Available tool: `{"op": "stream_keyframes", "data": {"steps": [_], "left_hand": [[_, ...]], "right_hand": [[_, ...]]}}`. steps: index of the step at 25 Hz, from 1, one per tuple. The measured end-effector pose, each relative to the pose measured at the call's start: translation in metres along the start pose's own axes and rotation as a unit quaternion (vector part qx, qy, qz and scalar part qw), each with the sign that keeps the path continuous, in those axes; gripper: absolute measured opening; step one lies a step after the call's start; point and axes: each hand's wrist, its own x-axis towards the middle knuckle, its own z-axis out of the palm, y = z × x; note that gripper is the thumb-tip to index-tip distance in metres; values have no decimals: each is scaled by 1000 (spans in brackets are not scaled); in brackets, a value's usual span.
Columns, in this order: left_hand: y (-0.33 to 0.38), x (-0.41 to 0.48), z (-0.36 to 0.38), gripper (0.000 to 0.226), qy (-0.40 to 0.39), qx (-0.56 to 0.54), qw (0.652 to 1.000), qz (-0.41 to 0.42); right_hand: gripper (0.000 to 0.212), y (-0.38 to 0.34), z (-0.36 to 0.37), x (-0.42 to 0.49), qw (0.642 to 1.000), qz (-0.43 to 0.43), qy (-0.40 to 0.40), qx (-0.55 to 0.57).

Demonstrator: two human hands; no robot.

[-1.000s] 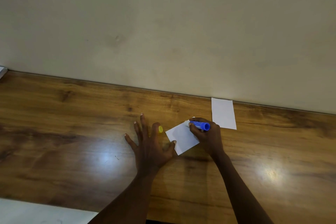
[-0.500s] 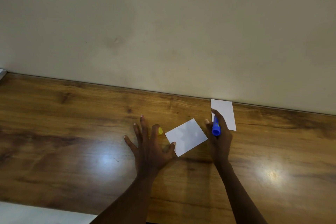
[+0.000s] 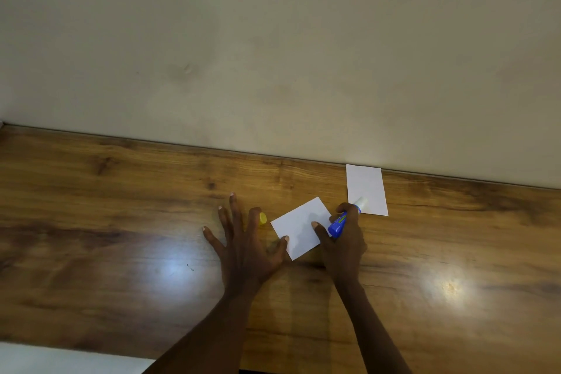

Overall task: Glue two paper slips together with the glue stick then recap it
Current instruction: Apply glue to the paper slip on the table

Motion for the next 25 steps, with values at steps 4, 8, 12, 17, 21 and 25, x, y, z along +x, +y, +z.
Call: {"op": "stream_keyframes", "data": {"steps": [4,8,12,17,21,25], "left_hand": [[0,0,0,74,-5,-2,1000,1],[0,-1,-1,73,0,-6,1000,1],[0,-1,-2,72,-2,-9,1000,1],[1,-1,-3,73,-13,-6,1000,-4],[1,-2,-4,70,-9,-26,1000,-4],[2,-3,-6,69,1,-47,999,-6]], "right_hand": [[60,-5,1,-2,996,21,2,88],[63,-7,-2,-5,978,58,-25,201],[66,-9,3,-8,964,51,38,258],[61,-13,6,-2,948,64,143,276],[50,-13,-2,-4,936,54,144,317],[48,-14,-14,-2,929,53,116,346]]}}
